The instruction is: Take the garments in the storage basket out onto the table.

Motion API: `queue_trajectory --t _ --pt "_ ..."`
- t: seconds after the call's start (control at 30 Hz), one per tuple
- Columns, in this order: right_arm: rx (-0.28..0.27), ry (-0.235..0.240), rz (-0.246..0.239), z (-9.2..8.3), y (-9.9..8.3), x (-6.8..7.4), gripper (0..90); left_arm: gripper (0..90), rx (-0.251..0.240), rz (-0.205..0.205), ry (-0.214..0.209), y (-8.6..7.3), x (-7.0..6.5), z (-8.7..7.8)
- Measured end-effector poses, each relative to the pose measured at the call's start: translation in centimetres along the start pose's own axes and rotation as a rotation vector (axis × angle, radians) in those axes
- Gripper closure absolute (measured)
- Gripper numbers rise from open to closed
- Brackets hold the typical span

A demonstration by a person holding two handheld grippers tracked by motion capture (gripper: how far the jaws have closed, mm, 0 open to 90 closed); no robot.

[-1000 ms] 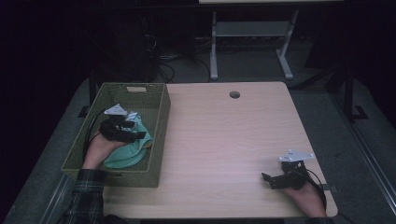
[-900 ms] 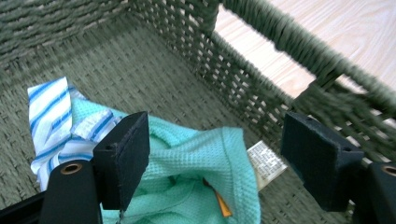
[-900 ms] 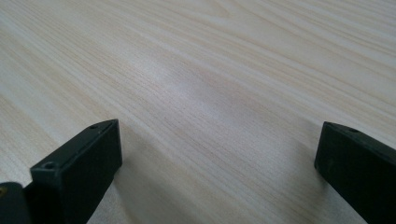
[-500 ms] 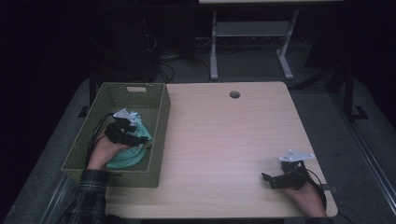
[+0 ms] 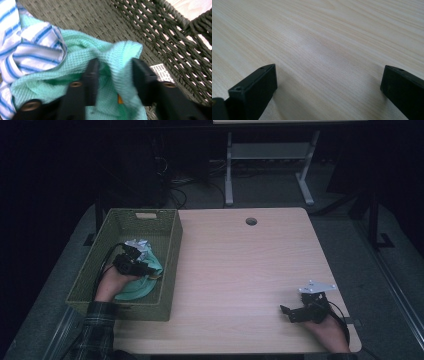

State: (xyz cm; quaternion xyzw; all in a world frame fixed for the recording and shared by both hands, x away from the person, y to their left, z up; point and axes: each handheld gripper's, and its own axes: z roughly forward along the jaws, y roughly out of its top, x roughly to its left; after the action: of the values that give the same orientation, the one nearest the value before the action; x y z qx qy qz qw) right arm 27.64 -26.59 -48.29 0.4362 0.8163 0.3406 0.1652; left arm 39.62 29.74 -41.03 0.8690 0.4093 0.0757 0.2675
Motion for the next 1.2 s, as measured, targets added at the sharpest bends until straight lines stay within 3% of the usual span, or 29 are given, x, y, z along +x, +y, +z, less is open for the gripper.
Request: queue_trajectory --t 0.07,0.17,0.5,0.73,1.2 --pt "0.0 0.0 0.0 0.0 0.0 0.0 0.3 77.1 0.005 -0.007 -0.01 0.0 0.0 -0.1" --pt "0.0 0.0 0.0 0.0 0.0 0.0 0.3 84.8 0.021 -0.025 -0.013 0.0 0.0 -0.1" --pt "0.0 0.0 0.0 0.0 0.0 0.0 0.3 85.5 -0.092 -0.032 -0.015 0.1 0.1 -1.9" --pt "0.0 0.0 0.0 0.0 0.0 0.0 0.3 85.6 -0.198 -0.036 -0.056 0.2 0.1 -3.5" --pt "0.0 -0.001 0.002 0.0 0.0 0.0 0.3 85.8 -0.344 -0.03 -0.105 0.8 -0.4 -6.2"
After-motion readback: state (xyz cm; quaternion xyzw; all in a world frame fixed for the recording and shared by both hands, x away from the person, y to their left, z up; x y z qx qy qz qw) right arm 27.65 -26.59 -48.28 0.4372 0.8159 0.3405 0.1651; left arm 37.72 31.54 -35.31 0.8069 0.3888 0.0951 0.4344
